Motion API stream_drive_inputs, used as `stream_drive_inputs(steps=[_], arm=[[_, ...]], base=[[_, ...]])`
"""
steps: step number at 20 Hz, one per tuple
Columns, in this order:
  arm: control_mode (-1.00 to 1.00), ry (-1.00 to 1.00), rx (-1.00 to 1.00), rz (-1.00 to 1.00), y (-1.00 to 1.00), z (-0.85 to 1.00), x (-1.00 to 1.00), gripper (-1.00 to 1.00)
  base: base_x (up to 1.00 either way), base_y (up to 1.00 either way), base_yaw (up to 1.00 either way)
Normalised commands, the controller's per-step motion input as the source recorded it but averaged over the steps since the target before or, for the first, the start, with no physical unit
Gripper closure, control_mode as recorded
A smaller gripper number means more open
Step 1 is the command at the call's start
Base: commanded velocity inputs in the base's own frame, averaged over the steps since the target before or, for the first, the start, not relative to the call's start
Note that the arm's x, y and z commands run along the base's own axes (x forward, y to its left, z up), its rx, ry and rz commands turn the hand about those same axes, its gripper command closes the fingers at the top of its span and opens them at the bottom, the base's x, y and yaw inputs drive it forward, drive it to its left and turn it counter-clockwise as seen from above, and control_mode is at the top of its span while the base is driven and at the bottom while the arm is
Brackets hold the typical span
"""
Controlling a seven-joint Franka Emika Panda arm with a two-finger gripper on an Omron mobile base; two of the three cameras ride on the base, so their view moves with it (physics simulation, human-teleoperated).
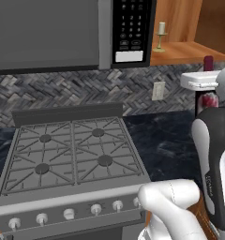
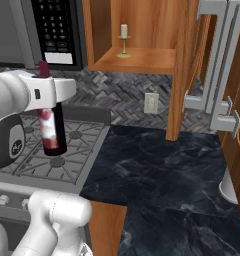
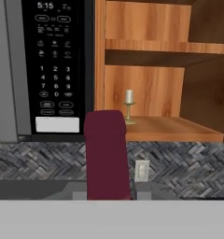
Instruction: Get the candle and the wine from the cabinet and move them to the dining counter.
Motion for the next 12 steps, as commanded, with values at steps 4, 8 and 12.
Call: stream_drive_inputs(steps=[4, 8, 12], arm=[[-1.00, 0.02, 0.00, 0.00, 0.00, 0.00, 0.00, 1.00], [-1.00, 0.02, 0.00, 0.00, 0.00, 0.00, 0.00, 1.00], [1.00, 0.00, 0.00, 0.00, 0.00, 0.00, 0.00, 1.00]], base=[[0.00, 0.00, 0.00], [0.00, 0.00, 0.00], [0.00, 0.00, 0.00]])
